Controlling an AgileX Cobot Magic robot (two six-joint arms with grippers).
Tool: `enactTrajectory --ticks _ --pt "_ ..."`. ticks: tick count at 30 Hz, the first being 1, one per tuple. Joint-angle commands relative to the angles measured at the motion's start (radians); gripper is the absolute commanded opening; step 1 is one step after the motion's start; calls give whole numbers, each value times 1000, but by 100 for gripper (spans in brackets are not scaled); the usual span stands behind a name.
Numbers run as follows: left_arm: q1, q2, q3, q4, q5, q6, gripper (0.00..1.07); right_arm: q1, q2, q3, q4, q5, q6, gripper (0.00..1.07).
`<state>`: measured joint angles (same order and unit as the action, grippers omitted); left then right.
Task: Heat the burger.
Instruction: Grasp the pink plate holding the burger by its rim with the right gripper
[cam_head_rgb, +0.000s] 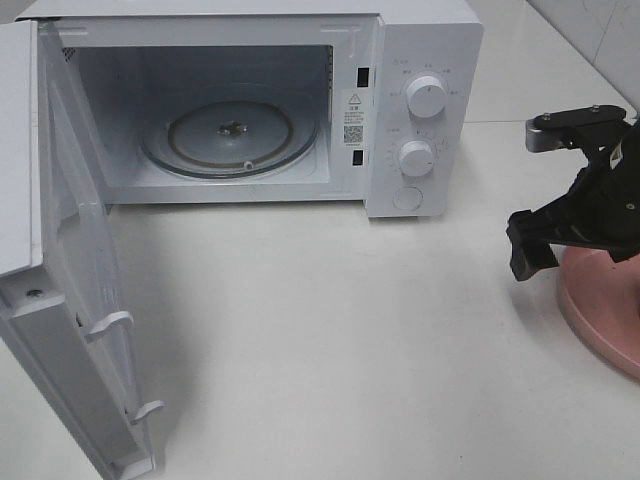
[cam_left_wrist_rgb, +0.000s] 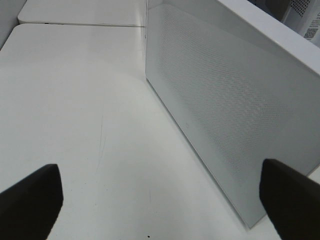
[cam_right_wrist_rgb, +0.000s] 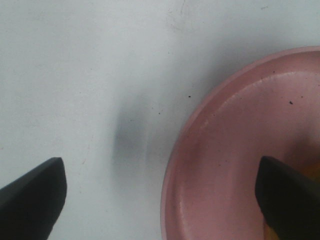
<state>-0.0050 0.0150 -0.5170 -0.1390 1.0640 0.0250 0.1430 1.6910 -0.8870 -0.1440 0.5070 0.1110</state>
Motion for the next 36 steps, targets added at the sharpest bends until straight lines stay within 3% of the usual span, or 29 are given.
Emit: enactTrajectory --ticks 1,28,36 --pt "5 -3 1 -3 4 2 99 -3 16 -14 -19 -4 18 99" --pt "5 -3 1 -3 4 2 99 -49 190 -31 -23 -61 -7 90" --pt "5 -3 1 -3 4 2 99 -49 208 -31 -23 -55 -28 69"
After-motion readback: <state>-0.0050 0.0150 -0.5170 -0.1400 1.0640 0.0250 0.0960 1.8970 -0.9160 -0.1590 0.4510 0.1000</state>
